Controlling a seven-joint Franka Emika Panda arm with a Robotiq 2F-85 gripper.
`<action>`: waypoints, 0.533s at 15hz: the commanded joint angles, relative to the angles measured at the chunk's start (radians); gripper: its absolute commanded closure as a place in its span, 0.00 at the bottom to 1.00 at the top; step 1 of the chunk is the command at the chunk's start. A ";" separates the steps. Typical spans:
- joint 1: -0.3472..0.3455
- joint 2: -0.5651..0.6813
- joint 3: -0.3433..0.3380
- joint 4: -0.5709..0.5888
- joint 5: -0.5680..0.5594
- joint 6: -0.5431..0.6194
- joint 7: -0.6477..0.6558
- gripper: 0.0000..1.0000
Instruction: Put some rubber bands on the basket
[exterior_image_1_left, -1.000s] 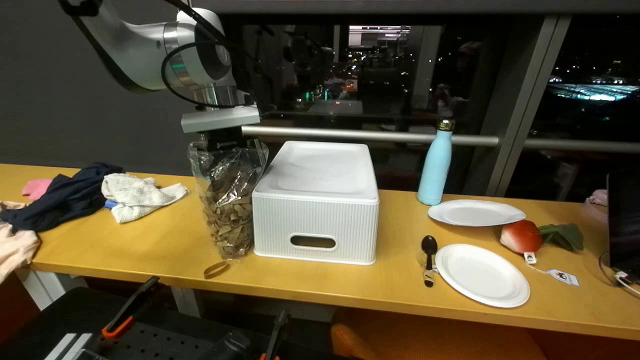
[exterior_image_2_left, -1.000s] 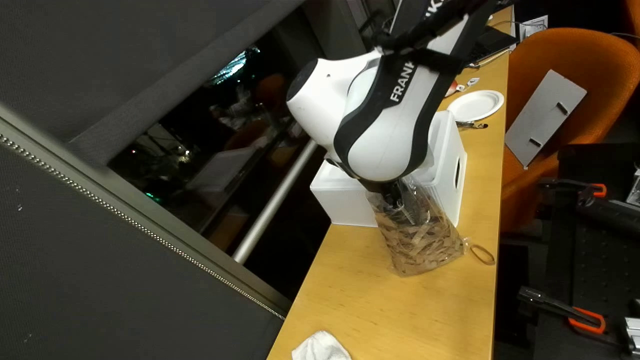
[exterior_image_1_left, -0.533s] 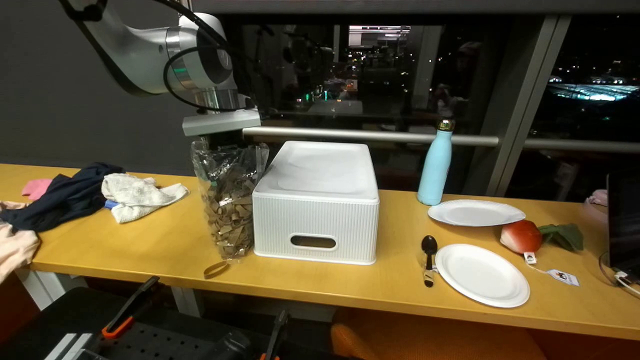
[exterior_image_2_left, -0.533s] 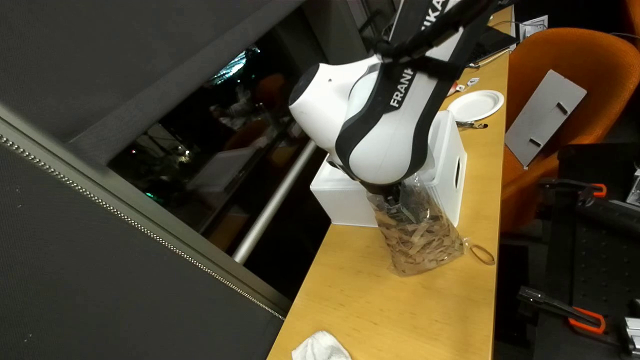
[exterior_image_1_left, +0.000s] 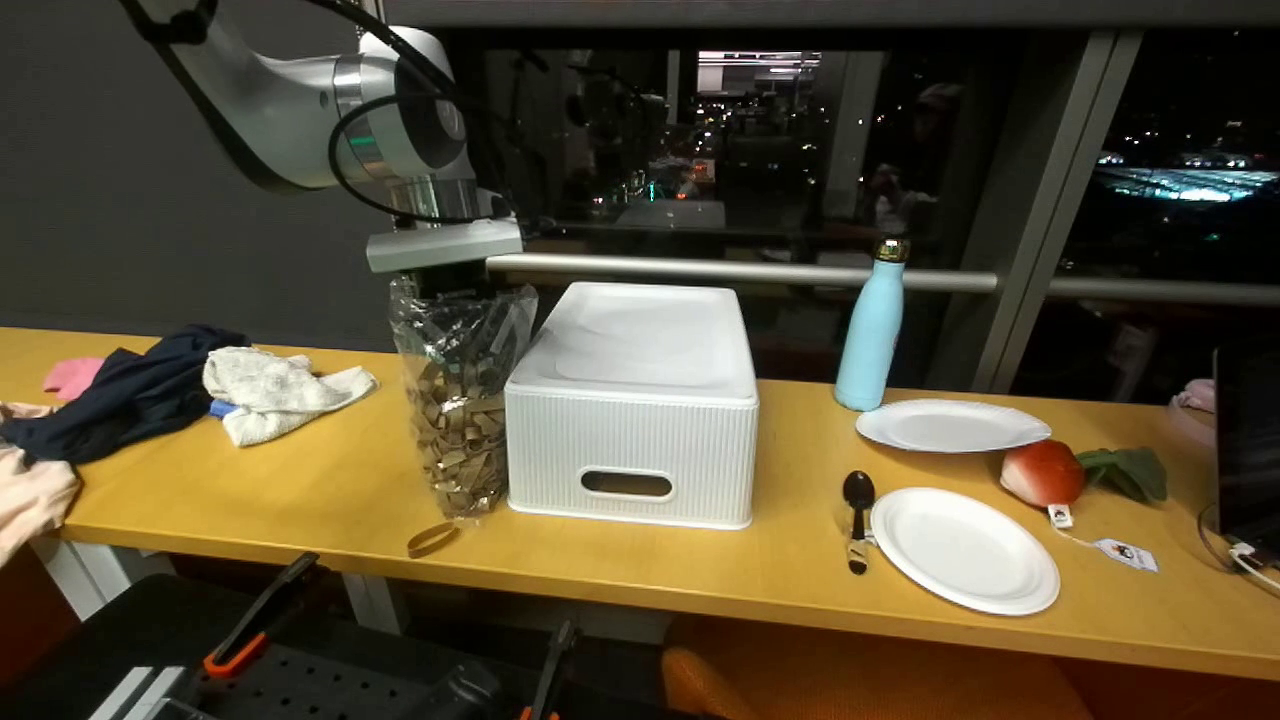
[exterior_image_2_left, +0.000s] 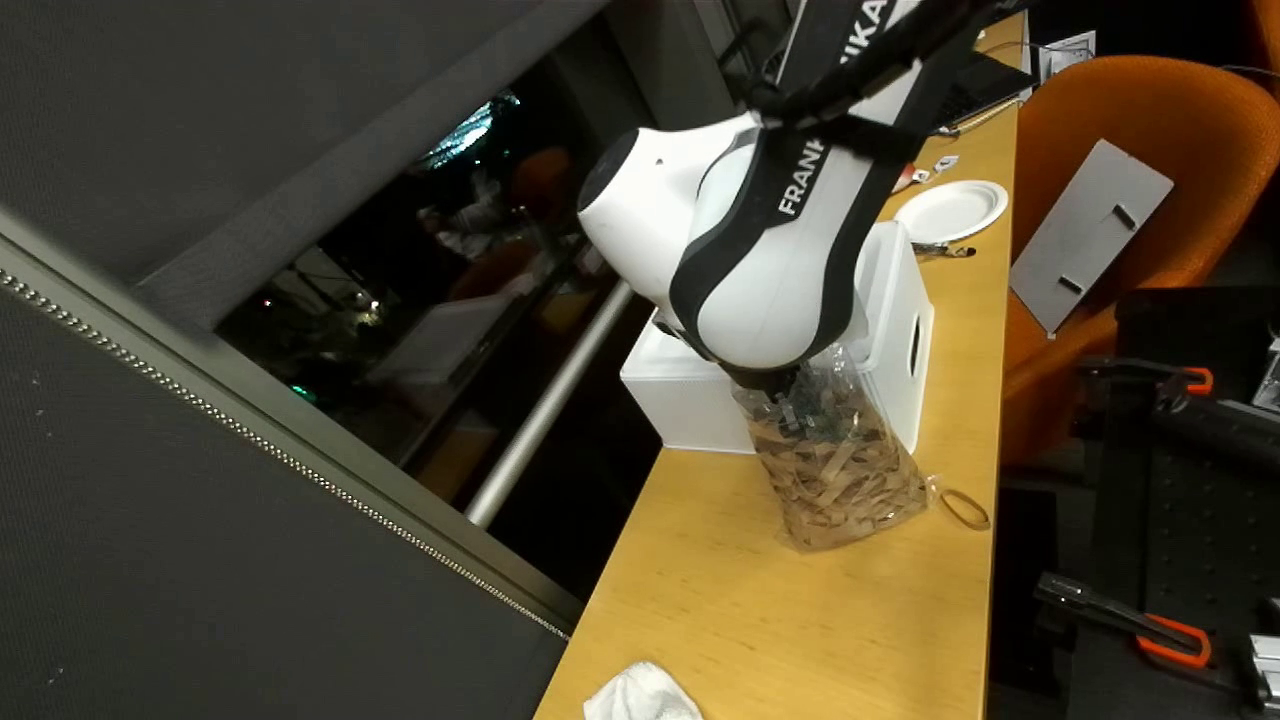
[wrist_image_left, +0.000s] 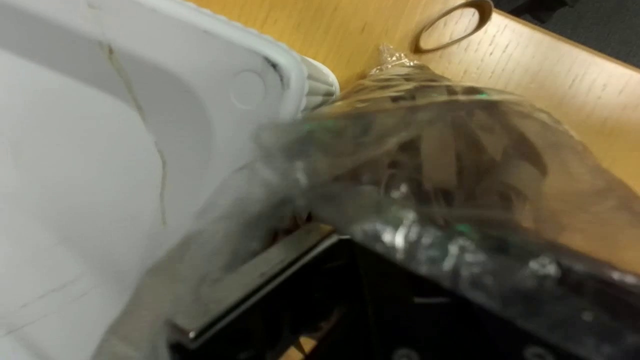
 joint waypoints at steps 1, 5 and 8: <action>-0.005 -0.018 0.005 0.004 -0.001 -0.004 -0.002 1.00; -0.003 -0.038 0.003 0.007 -0.004 -0.017 0.006 0.99; -0.004 -0.056 0.005 0.011 0.003 -0.034 0.004 0.99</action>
